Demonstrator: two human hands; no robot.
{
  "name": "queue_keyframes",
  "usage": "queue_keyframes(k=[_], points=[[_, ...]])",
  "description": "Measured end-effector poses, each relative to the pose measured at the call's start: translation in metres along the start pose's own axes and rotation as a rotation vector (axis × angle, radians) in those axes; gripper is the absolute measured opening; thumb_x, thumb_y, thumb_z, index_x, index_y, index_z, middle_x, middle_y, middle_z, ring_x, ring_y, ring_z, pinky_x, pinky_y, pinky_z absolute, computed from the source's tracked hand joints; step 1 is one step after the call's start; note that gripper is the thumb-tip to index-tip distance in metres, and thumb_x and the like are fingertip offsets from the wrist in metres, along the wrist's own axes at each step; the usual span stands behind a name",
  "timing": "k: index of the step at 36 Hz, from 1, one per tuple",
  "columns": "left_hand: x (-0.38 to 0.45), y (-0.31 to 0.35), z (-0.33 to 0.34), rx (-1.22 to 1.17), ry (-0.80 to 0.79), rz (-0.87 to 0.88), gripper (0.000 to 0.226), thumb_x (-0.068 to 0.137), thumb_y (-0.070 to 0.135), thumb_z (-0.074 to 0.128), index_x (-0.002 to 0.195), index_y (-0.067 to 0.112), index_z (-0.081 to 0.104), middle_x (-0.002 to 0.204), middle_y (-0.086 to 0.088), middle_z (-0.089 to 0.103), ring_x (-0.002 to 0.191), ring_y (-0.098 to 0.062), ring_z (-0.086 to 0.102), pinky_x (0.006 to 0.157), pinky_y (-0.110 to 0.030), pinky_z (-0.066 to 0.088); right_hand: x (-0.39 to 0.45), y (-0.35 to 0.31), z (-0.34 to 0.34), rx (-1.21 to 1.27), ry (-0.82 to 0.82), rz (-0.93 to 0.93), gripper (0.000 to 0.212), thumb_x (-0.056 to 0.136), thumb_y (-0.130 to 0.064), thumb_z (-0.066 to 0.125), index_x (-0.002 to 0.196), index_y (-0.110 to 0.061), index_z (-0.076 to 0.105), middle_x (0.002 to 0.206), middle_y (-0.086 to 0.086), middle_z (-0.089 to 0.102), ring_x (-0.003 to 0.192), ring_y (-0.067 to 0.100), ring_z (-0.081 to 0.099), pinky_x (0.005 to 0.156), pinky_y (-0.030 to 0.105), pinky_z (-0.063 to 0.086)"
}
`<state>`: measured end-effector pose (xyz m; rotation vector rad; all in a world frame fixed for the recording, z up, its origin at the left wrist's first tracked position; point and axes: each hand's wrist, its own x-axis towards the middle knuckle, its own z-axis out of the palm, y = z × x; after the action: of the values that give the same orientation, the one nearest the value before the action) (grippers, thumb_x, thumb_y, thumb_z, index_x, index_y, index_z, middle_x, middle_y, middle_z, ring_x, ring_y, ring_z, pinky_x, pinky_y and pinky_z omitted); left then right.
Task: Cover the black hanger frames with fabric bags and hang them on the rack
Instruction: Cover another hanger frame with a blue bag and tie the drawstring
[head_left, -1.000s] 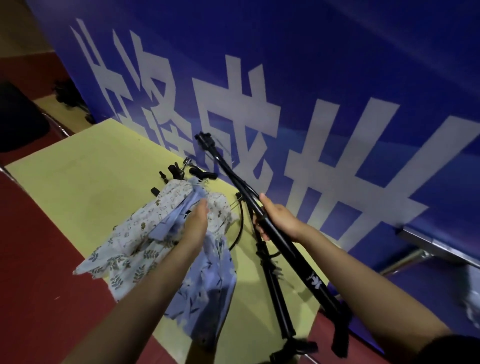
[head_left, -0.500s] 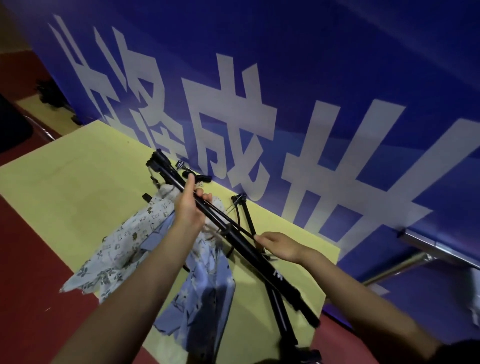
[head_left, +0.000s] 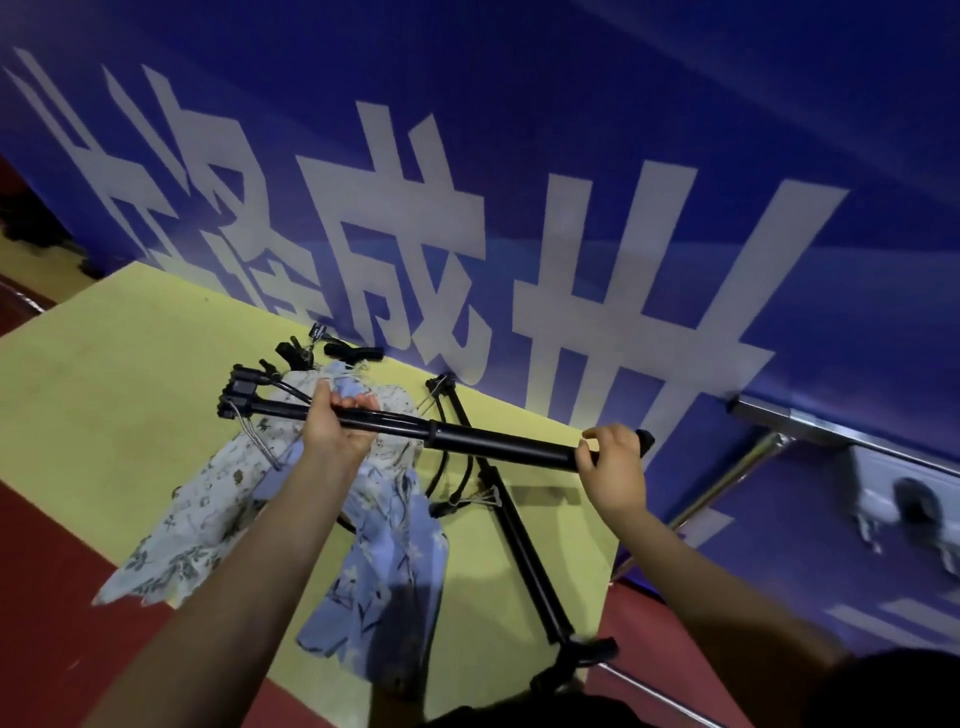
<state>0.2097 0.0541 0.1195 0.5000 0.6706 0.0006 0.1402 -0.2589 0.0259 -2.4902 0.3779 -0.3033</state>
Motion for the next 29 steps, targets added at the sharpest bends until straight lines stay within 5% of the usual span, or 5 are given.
queue_keyframes(k=[9,14,21,25,29], points=[[-0.021,-0.015,0.002,0.038,0.011,-0.05,0.047,0.102,0.038,0.043,0.061,0.018,0.036,0.042,0.006,0.04,0.044,-0.01,0.045,0.063,-0.028,0.047,-0.021,0.02,-0.012,-0.012,0.073,0.023,0.029,0.091,-0.018,0.058,0.118,-0.008,0.059,0.124,0.008,0.053,0.125,0.024,0.039,0.095,0.037,0.042],[-0.028,-0.021,0.008,0.074,-0.003,-0.056,0.046,0.101,0.039,0.046,0.061,0.017,0.039,0.049,0.004,0.042,0.052,-0.011,0.047,0.063,-0.03,0.048,-0.032,0.029,-0.025,0.095,0.128,0.029,0.032,0.089,-0.009,0.059,0.121,-0.011,0.058,0.123,0.006,0.055,0.122,0.019,0.039,0.095,0.026,0.035],[-0.032,-0.022,0.004,0.088,0.021,-0.066,0.046,0.099,0.041,0.05,0.06,0.017,0.04,0.053,0.004,0.043,0.054,-0.012,0.048,0.081,-0.029,0.051,-0.041,0.043,-0.036,-0.164,0.097,0.046,0.043,0.081,-0.013,0.066,0.124,-0.012,0.058,0.123,0.009,0.059,0.115,0.029,0.048,0.089,0.041,0.04],[-0.032,-0.025,0.003,0.095,0.039,-0.094,0.045,0.098,0.043,0.05,0.062,0.017,0.042,0.056,0.006,0.044,0.056,-0.011,0.049,0.079,-0.03,0.051,-0.045,0.042,-0.031,-0.009,0.176,0.167,0.061,0.08,-0.014,0.068,0.137,-0.008,0.047,0.139,0.014,0.045,0.13,0.033,0.036,0.104,0.046,0.036],[-0.029,-0.02,0.001,0.075,0.062,-0.114,0.045,0.099,0.044,0.047,0.064,0.016,0.041,0.06,0.007,0.042,0.056,-0.011,0.049,0.071,-0.032,0.049,-0.039,0.051,-0.033,0.292,0.152,0.545,0.068,0.085,-0.027,0.07,0.143,-0.008,0.039,0.143,0.01,0.044,0.135,0.03,0.035,0.107,0.044,0.035]])
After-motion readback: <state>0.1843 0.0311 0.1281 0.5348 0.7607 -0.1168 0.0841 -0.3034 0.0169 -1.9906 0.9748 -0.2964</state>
